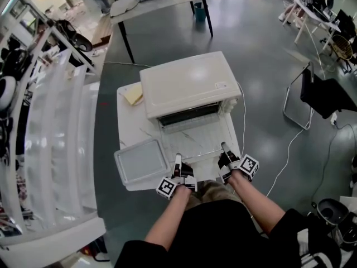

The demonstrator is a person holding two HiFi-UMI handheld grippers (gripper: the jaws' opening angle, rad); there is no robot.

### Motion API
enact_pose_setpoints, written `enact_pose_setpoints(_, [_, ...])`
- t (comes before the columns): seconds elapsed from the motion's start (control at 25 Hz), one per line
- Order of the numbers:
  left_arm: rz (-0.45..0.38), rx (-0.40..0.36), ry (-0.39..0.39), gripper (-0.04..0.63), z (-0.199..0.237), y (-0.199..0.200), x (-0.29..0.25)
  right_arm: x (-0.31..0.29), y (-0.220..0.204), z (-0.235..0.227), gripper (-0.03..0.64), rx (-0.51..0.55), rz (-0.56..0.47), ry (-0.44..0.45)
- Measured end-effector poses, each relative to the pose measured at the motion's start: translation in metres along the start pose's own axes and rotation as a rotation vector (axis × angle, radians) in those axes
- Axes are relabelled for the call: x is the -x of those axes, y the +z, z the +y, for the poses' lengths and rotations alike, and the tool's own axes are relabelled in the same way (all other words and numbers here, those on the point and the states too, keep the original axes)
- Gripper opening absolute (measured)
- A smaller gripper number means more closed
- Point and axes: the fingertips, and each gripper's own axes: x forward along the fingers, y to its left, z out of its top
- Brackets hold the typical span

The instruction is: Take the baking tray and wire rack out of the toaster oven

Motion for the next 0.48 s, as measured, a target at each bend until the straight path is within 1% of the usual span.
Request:
enact_pose_setpoints(0.24, [0.006,0.032,-0.007,0.020,-0.004,0.001,0.017,0.010,-0.013,0.000,0.032,0.016,0.005,0.002])
enact_pose_setpoints(0.36, [-0.005,0.022,0.004,0.020,-0.001,0.011,0.034,0.009,-0.026,0.002,0.032,0.037,0.019,-0.008])
enact_pose_setpoints(0.48, [-0.029,0.030,0.004,0.020,0.000,0.023,0.052,0.005,-0.045,0.008,0.032,0.057,0.053,-0.004])
